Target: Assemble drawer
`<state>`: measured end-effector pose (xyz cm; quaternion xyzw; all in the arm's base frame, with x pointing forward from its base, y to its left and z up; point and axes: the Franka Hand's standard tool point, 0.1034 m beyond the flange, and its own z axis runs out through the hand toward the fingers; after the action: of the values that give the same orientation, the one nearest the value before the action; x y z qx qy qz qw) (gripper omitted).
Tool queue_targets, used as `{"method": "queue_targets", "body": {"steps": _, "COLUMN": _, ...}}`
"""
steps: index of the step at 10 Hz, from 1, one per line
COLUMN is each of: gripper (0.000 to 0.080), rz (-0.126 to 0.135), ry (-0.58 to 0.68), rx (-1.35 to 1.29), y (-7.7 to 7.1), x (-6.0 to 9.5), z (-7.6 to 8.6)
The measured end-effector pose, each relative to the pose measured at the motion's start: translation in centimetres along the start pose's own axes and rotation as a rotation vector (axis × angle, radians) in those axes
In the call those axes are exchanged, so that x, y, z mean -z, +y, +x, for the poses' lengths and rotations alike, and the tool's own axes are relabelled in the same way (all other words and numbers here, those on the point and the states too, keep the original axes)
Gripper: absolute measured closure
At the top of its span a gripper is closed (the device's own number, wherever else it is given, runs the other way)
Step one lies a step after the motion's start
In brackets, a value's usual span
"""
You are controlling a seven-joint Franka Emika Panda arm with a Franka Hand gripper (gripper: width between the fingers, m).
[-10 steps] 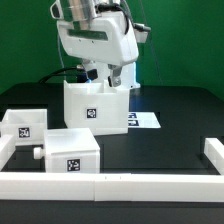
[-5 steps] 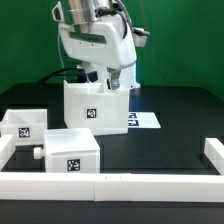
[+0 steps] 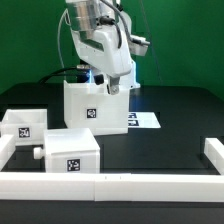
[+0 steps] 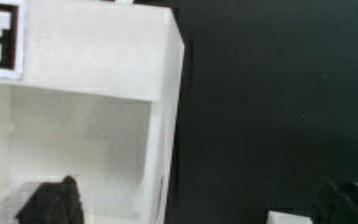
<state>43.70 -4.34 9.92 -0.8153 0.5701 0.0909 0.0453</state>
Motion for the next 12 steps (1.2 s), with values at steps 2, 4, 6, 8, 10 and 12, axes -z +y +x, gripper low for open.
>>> {"method": "queue_targets", "body": {"steps": 2, "gripper": 0.015, "rz": 0.0, "ry": -0.001, "rx": -0.01, "y": 0.0, "x": 0.0, "z": 0.0}}
{"method": "queue_targets", "body": {"steps": 4, "gripper": 0.015, "rz": -0.006, "ry": 0.001, "rx": -0.264, "y": 0.2, "x": -0.2, "z": -0.3}}
{"method": "queue_targets", "body": {"steps": 6, "gripper": 0.015, "rz": 0.007, "ry": 0.014, "rx": -0.36, "y": 0.1, "x": -0.8, "z": -0.9}}
{"method": "queue_targets", "body": {"steps": 8, "gripper": 0.015, "rz": 0.01, "ry": 0.009, "rx": -0.359, "y": 0.0, "x": -0.8, "z": -1.0}}
{"method": "queue_targets", "body": {"steps": 10, "gripper": 0.015, "rz": -0.006, "ry": 0.015, "rx": -0.336, "y": 0.3, "x": -1.1, "z": -1.2}}
{"method": "queue_targets", "body": {"steps": 12, "gripper": 0.015, "rz": -0.042, "ry": 0.103, "rx": -0.326, "y": 0.1, "x": -1.3, "z": -1.9}}
